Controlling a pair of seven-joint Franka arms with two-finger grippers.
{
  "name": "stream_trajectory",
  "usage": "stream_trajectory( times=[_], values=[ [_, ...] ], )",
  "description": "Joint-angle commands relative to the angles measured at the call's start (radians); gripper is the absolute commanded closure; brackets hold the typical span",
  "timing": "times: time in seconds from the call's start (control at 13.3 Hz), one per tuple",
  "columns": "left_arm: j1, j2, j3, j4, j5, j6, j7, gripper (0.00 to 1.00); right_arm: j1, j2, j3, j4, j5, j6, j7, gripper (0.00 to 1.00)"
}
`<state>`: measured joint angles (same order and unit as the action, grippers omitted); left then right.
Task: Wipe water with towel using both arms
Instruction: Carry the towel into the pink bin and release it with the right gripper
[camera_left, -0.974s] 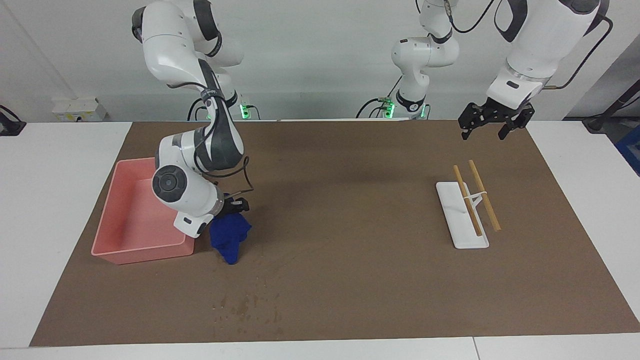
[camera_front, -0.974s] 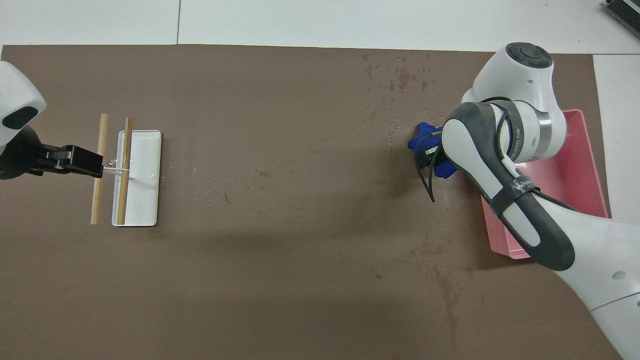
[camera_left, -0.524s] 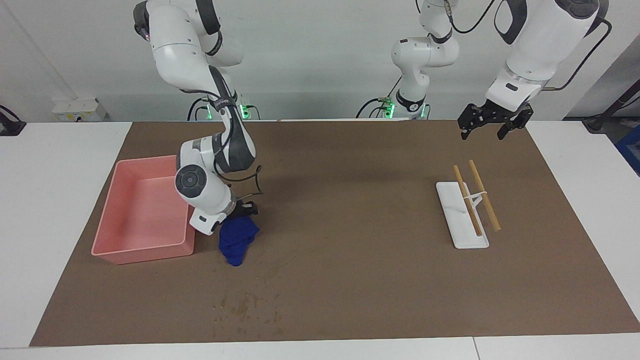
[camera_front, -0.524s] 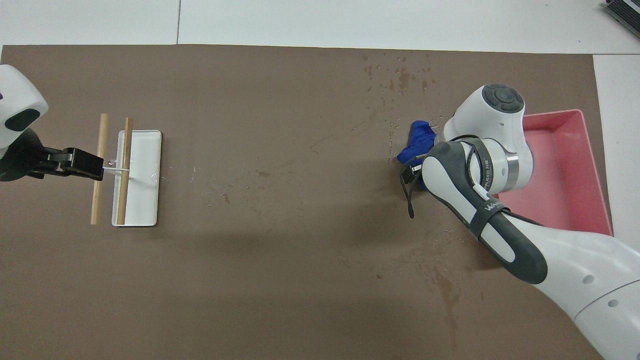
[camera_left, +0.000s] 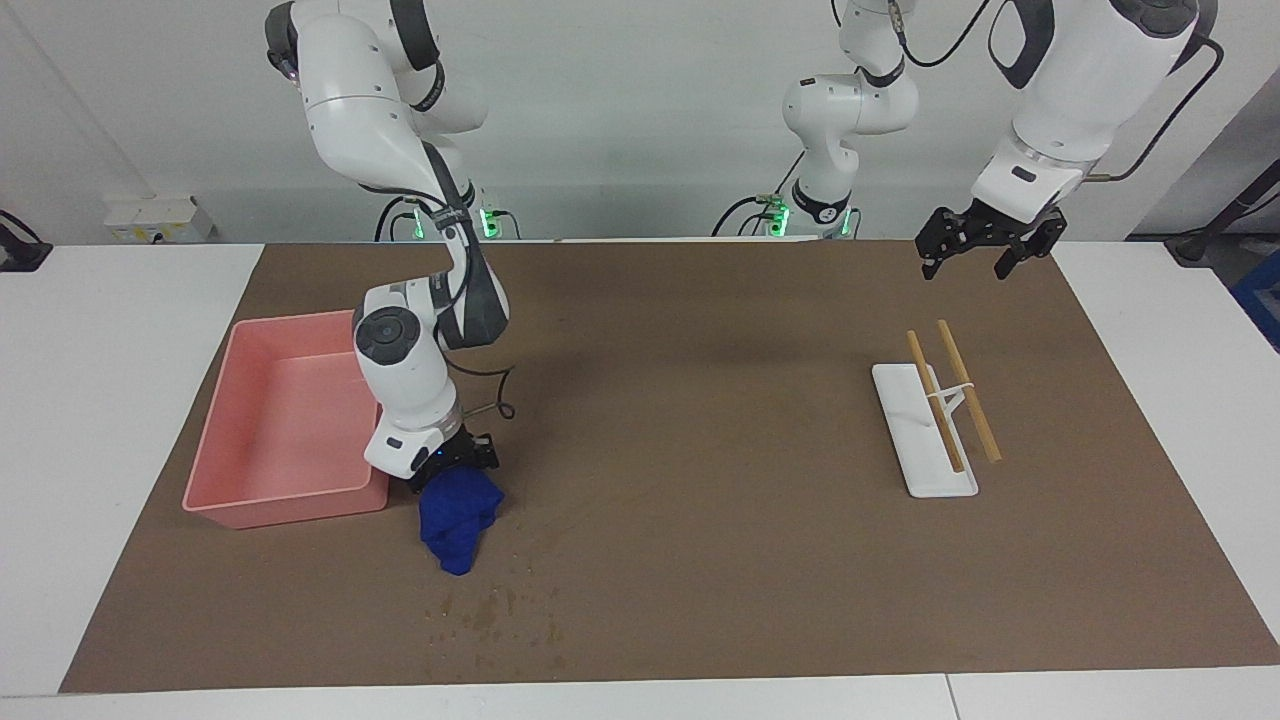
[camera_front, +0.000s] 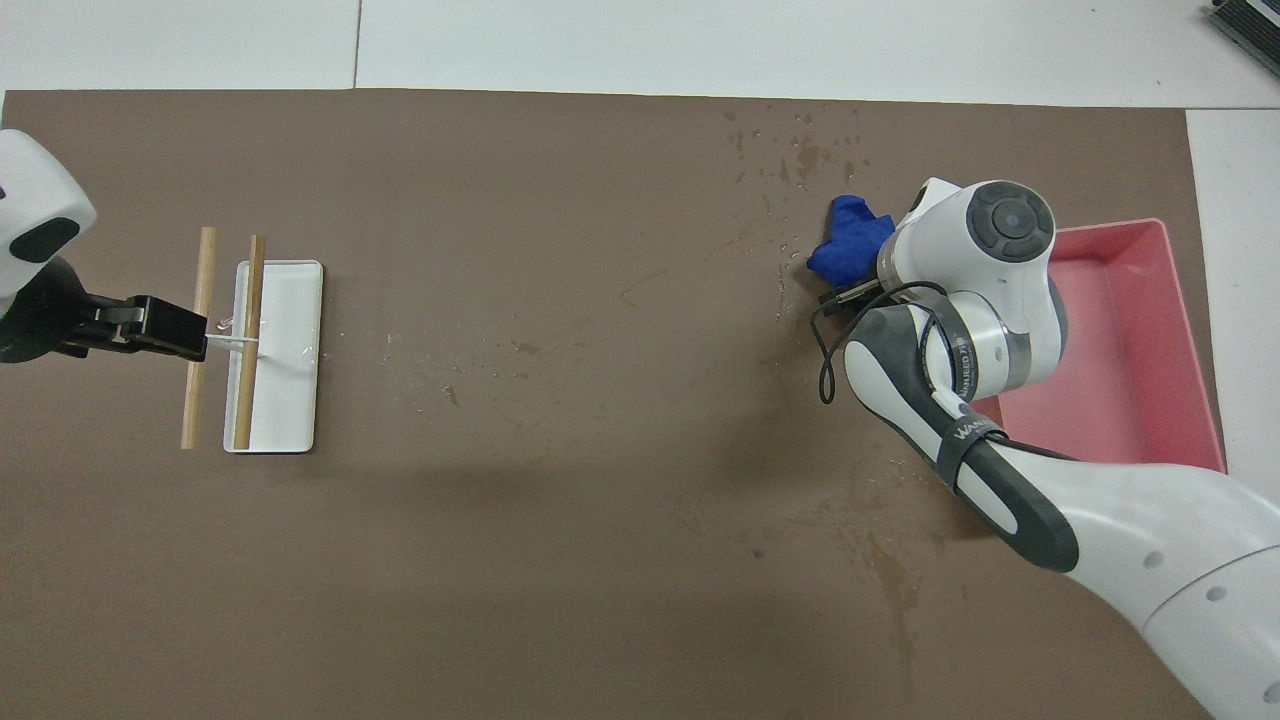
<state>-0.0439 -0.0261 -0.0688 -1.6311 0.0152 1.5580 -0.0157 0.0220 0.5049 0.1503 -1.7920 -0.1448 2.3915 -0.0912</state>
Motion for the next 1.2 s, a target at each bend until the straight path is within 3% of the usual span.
stream_trajectory(
  times=[0.0, 0.3, 0.6, 0.9, 1.12],
  values=[
    [0.004, -0.021, 0.001, -0.021, -0.006, -0.006, 0.005, 0.0, -0.04, 0.02, 0.009, 0.009, -0.08, 0.064, -0.073, 1.0],
    [0.004, -0.02, 0.001, -0.021, -0.004, -0.006, 0.005, 0.0, -0.039, 0.012, 0.015, -0.033, -0.03, -0.032, -0.038, 1.0],
    [0.004, -0.02, 0.001, -0.021, -0.004, -0.006, 0.005, 0.0, -0.037, -0.026, 0.023, 0.006, 0.292, -0.3, -0.032, 1.0],
    [0.004, -0.021, 0.001, -0.021, -0.006, -0.006, 0.005, 0.0, -0.03, -0.138, 0.023, -0.003, 0.321, -0.544, 0.082, 1.0],
    [0.004, -0.021, 0.001, -0.021, -0.004, -0.006, 0.005, 0.0, -0.062, -0.228, 0.022, -0.003, 0.434, -0.737, 0.111, 1.0]
  ],
)
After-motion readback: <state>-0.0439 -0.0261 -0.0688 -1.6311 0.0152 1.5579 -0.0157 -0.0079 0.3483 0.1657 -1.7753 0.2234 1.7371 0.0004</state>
